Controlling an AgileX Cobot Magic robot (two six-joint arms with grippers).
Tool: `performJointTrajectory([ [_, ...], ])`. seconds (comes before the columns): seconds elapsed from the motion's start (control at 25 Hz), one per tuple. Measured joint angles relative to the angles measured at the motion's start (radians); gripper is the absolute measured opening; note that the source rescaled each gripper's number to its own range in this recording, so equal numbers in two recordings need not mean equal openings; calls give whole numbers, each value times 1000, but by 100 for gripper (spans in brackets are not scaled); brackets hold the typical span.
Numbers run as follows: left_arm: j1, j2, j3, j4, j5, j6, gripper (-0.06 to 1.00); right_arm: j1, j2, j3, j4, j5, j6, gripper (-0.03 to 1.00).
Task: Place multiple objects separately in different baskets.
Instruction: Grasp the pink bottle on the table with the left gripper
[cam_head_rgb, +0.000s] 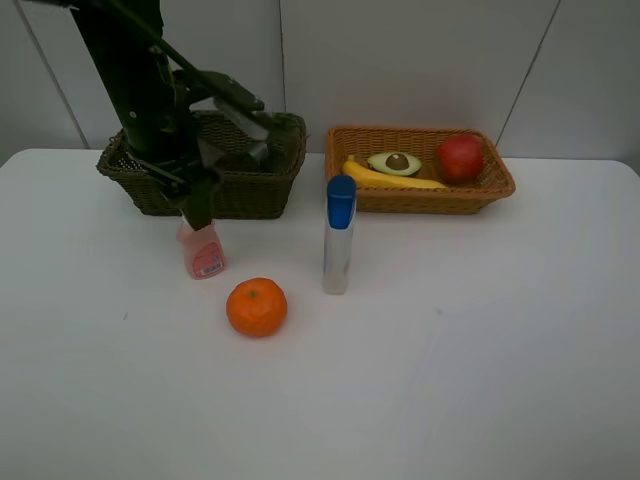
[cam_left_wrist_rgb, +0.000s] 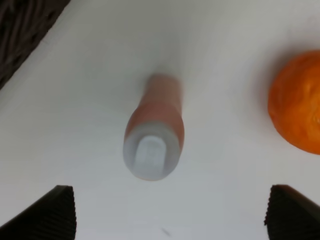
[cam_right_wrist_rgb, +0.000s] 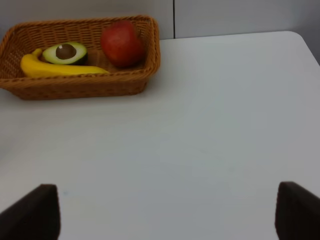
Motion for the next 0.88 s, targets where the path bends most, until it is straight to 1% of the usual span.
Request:
performJointTrajectory([
  [0.6,0,150,10,2,-63,14,100,0,0,0,0,0,0,85],
  [0.88,0,199,10,3,-67,14,100,0,0,0,0,0,0,85],
])
